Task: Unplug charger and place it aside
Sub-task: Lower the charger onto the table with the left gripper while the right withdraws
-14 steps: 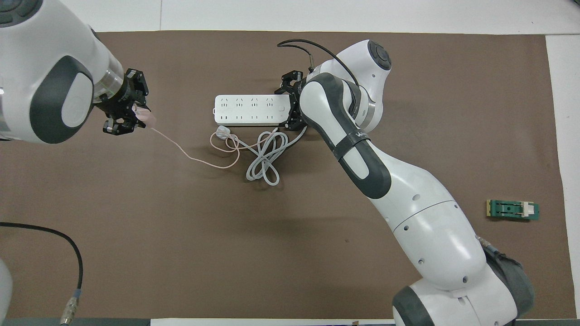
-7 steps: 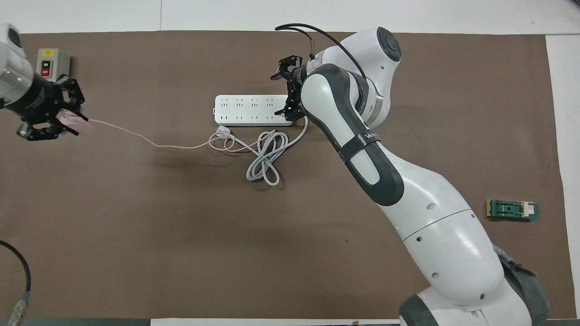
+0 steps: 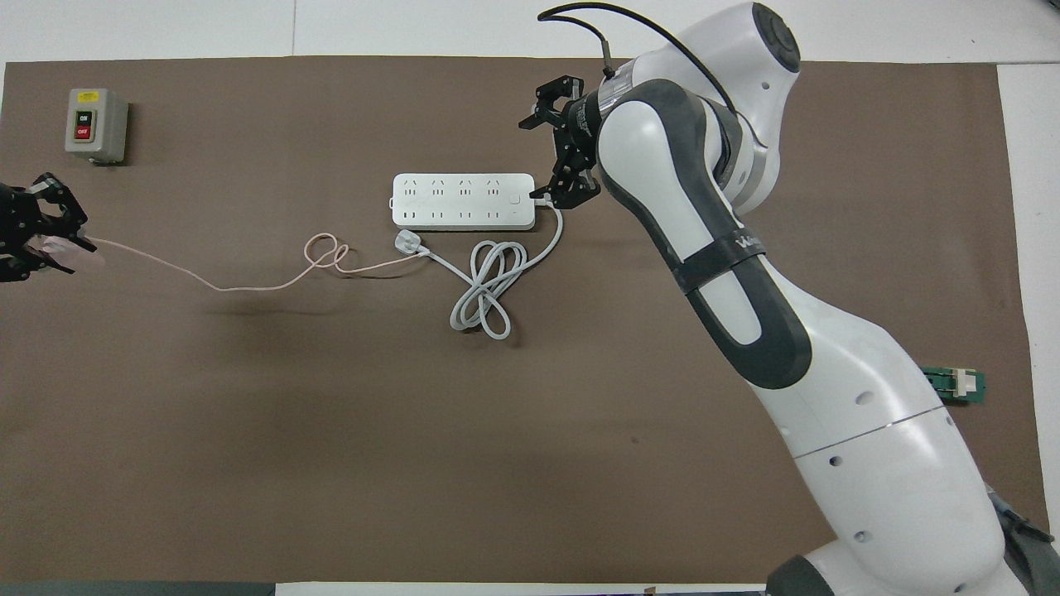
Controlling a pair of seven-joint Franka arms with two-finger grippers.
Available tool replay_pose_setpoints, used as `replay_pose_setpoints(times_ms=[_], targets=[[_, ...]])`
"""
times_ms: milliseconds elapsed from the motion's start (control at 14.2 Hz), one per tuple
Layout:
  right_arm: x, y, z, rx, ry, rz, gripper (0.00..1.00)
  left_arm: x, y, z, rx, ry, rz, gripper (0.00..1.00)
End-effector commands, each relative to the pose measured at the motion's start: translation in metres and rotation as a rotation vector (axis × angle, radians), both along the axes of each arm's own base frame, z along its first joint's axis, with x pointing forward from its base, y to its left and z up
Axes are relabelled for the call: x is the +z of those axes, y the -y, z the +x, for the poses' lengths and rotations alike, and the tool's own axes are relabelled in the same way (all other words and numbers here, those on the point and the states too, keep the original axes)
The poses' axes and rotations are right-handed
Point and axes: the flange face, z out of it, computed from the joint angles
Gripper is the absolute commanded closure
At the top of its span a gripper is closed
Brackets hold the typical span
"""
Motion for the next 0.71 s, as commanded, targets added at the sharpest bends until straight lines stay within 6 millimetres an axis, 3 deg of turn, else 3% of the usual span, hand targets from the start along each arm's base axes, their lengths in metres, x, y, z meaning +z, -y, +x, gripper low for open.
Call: replay_pose_setpoints(times_ms=[0,71,212,424,636], targets=[[0.051,0.045,-0.026,0.084,0.045,-0.088,0.00,0.005,0.014,-0.017,-0.110,0.017,-0.013,0.15],[0.066,0.065,-0.036,0.141,0.071,-0.118,0.00,0.006,0.010,-0.018,-0.201,0.018,-0.019,0.00],[0.086,0.096,-0.053,0.264,0.116,-0.146,0.00,0.015,0.010,-0.017,-0.313,0.000,-0.030,0.00],[0.106,0.145,-0.073,0.498,0.197,-0.213,0.00,0.052,0.017,-0.012,-0.378,-0.016,-0.036,0.00],[0.125,0.191,-0.084,0.764,0.282,-0.305,0.00,0.080,0.045,-0.024,-0.517,-0.035,-0.057,0.00]])
